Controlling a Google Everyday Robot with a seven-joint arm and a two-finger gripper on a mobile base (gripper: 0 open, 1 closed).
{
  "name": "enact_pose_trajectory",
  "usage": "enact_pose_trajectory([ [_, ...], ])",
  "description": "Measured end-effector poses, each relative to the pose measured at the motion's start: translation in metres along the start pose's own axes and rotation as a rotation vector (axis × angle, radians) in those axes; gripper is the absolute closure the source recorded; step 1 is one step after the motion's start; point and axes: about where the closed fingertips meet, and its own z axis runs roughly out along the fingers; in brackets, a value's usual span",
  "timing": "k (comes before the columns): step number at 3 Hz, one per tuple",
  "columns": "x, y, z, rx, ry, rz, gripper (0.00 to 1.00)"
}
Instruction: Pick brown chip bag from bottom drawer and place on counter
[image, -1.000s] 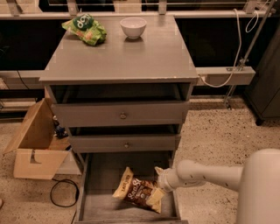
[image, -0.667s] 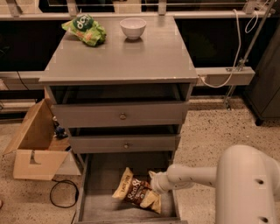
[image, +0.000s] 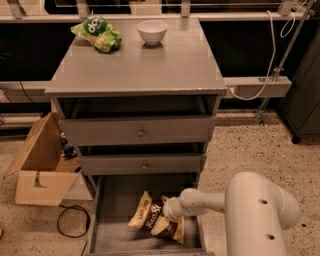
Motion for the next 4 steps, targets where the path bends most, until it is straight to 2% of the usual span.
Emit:
enact_pose_trajectory([
  [1, 0.005, -0.006, 0.028, -0.02, -0.027, 0.029, 0.24],
  [2, 0.002, -0.011, 0.03, -0.012, -0.108, 0.056, 0.47],
  [3, -0.017, -0.016, -0.005, 0.047, -0.233, 0.041, 0.71],
  [4, -0.06, 0.005, -0.075, 0.093, -0.378, -0.053, 0.94],
])
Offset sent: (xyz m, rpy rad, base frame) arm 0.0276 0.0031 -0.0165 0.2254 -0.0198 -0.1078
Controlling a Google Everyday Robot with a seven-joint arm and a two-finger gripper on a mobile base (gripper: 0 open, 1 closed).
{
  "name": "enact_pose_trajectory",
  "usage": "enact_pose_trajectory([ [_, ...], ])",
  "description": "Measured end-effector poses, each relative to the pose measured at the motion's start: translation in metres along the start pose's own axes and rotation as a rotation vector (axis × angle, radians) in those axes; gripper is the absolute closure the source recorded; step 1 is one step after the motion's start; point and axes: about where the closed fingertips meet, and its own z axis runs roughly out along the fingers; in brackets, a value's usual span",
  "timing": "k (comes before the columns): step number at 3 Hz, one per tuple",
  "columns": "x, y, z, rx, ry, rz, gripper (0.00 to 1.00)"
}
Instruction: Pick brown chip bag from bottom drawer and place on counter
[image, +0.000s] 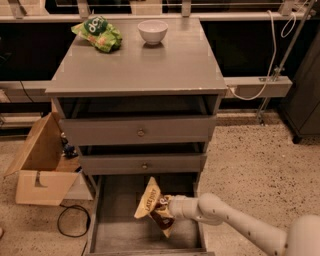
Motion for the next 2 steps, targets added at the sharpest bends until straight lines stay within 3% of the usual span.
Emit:
enact_pose_trajectory([
  [1, -0.059, 0.008, -0.074, 0.043, -0.093, -0.095, 1.0],
  [2, -0.101, -0.008, -0.175, 0.142, -0.13, -0.162, 1.0],
])
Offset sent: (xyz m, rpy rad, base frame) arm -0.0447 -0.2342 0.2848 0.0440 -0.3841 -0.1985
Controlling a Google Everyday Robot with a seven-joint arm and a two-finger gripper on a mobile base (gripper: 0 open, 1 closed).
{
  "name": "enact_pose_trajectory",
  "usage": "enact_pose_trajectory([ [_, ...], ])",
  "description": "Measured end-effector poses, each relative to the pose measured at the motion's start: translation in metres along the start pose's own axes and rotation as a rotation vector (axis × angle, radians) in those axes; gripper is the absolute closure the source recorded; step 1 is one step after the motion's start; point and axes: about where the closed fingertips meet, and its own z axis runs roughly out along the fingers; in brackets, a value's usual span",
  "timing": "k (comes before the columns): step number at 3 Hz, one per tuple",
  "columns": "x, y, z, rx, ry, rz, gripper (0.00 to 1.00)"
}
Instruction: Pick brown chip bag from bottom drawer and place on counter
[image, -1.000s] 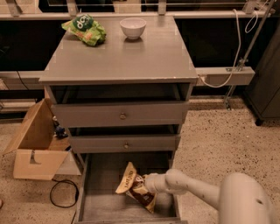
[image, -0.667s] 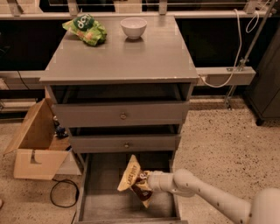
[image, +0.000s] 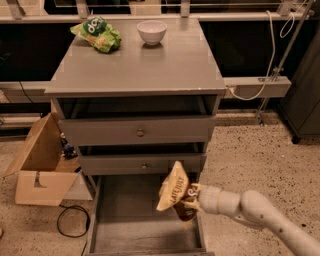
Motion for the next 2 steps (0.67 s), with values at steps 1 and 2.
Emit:
enact_pose_trajectory([
  [1, 0.005, -0.0113, -0.0465, 0.071, 0.012, 0.01, 1.0],
  [2, 0.005, -0.0113, -0.0465, 0.071, 0.012, 0.01, 1.0],
])
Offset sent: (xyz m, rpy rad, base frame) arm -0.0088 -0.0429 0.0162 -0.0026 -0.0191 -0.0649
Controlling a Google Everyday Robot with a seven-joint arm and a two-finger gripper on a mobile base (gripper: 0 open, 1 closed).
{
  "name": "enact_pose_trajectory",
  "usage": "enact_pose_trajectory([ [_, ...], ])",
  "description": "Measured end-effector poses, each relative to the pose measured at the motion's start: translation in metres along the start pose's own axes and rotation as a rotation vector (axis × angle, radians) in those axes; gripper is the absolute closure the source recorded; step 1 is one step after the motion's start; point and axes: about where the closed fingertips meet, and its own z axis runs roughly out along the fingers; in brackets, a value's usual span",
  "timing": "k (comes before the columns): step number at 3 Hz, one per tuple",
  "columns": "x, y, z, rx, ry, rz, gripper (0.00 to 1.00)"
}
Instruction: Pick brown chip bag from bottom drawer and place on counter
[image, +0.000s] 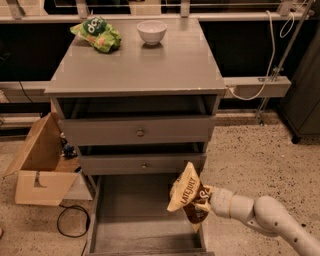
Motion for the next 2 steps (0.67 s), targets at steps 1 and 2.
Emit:
enact_pose_trajectory([
  [1, -0.039, -0.028, -0.007, 0.028, 0.028, -0.045, 1.0],
  [2, -0.099, -0.067, -0.026, 0.072, 0.103, -0.118, 1.0],
])
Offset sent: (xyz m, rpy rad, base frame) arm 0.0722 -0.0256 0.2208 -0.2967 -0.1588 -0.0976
